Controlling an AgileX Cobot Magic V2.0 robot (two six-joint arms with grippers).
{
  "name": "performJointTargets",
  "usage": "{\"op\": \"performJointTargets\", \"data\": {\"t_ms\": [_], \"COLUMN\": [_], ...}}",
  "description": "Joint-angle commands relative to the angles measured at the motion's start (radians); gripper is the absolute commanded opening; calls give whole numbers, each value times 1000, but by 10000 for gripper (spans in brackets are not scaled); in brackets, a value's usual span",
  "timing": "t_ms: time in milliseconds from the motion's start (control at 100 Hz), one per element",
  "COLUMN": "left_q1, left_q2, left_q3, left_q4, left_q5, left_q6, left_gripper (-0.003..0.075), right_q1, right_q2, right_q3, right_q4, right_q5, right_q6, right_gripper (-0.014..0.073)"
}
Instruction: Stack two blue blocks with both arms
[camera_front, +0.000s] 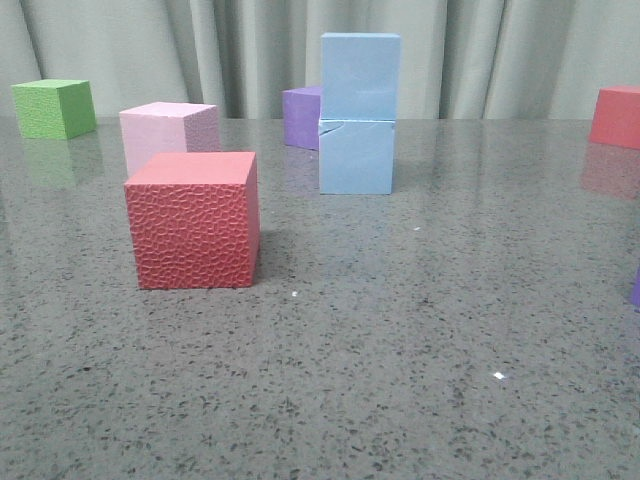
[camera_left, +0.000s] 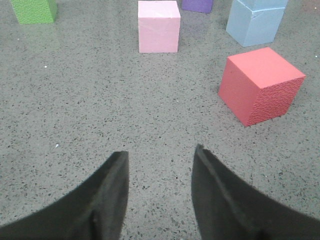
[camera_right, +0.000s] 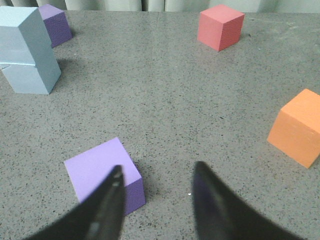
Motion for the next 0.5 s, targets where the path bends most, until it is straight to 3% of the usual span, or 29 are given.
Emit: {"op": "performJointTargets", "data": {"t_ms": [0,170,290,490], "left_q1": [1,1,1,1], "left_q2": [12,12,12,12], "left_q3": [-26,-26,-26,-26], "left_q4": [-24,-24,-24,-24], "left_q5": [-73,-73,-73,-73], "left_q6": [-10,-10,-10,-10], "left_gripper": [211,90,-20,-19], "right_q1": [-1,-1,-1,-1], "right_q2": [12,12,12,12], "right_q3": [-23,-23,-23,-23], "right_q4": [-1,-1,-1,-1], "right_q5": [-70,-66,-66,-66], "right_q6": [-9,-9,-9,-9], "right_gripper": [108,-73,-67,-67]}}
